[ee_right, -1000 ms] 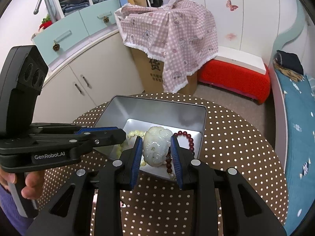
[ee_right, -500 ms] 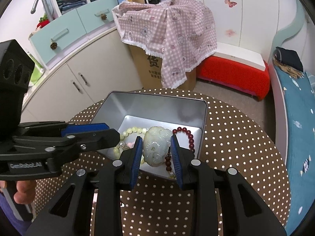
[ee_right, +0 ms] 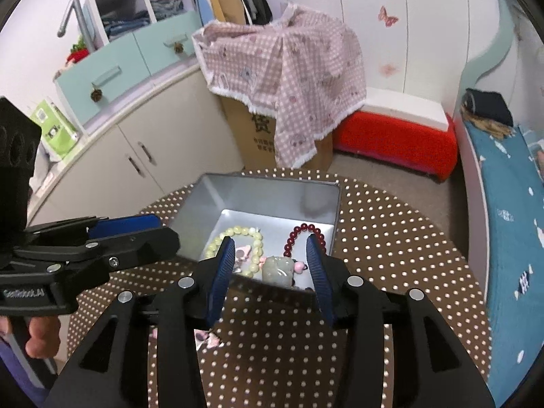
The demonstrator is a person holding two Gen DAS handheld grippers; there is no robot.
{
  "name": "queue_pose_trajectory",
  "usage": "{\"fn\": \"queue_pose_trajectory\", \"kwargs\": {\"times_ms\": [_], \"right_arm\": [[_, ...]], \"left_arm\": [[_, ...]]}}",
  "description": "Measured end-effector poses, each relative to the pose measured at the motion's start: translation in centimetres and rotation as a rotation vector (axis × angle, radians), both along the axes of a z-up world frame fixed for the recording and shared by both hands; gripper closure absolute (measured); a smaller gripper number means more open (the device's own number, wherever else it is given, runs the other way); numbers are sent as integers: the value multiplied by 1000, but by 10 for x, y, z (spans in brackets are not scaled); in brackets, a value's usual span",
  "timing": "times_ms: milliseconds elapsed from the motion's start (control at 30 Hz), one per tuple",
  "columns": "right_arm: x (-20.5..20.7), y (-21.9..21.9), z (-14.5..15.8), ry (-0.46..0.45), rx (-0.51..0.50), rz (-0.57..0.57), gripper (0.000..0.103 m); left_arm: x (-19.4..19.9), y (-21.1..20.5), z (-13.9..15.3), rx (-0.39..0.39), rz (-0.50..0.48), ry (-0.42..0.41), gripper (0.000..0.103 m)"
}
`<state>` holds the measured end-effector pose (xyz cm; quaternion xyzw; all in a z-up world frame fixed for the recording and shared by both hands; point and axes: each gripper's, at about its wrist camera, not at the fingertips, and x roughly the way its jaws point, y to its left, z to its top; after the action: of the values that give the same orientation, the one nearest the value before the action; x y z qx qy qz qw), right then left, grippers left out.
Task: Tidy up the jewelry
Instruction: 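Grasp the pearl-and-silver charm chain with the left gripper while the right grasps a small white charm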
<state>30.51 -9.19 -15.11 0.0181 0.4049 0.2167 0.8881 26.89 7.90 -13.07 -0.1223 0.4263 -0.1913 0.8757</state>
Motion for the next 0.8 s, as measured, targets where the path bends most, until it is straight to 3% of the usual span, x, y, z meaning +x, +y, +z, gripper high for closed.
{"fn": "queue_pose_trajectory", "kwargs": {"times_ms": [133,300,600,800], "right_arm": [[-29,-2,8,-35,-21,28,60],[-52,6,-10,-1,-40,59,60],[-60,31,-70,105,-97,105,60],[-55,41,-82,110,-101,125,59]], "left_arm": [[-28,11,5,22,32,-53,50],[-58,25,-4,39,81,-77,49],[-85,42,-50,37,111,-25,49],[-92,42,-63,44,104,-21,49]]}}
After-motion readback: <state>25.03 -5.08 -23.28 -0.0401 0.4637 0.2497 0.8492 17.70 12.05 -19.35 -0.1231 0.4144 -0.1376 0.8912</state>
